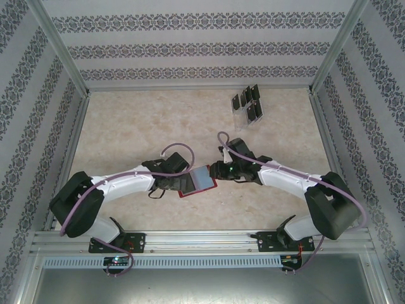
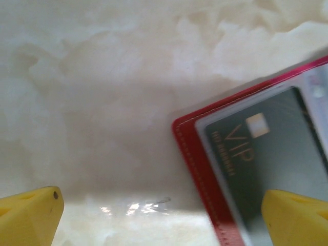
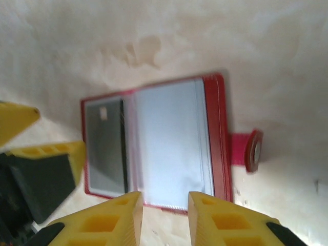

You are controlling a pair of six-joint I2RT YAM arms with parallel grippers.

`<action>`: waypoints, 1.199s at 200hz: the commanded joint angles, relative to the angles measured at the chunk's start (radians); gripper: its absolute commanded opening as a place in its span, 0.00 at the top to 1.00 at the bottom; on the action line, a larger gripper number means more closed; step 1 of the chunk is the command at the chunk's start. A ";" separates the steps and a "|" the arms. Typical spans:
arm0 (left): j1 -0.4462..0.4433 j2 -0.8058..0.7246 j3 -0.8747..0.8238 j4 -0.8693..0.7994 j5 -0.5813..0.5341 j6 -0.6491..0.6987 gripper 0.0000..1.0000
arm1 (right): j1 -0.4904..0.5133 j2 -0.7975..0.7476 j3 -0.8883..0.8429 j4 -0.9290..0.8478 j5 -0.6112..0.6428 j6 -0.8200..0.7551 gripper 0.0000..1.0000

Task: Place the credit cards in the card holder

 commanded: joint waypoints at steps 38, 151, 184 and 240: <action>0.038 -0.024 -0.040 0.069 0.006 -0.011 0.00 | 0.095 0.027 -0.010 -0.089 0.111 0.057 0.69; 0.045 -0.018 -0.047 0.102 0.019 0.003 0.00 | 0.110 0.112 0.019 -0.047 0.128 0.075 0.77; 0.047 -0.018 -0.051 0.106 0.020 0.006 0.00 | 0.113 0.129 0.033 -0.043 0.124 0.075 0.78; 0.048 -0.017 -0.057 0.115 0.025 0.005 0.00 | 0.119 0.131 0.047 -0.044 0.128 0.078 0.75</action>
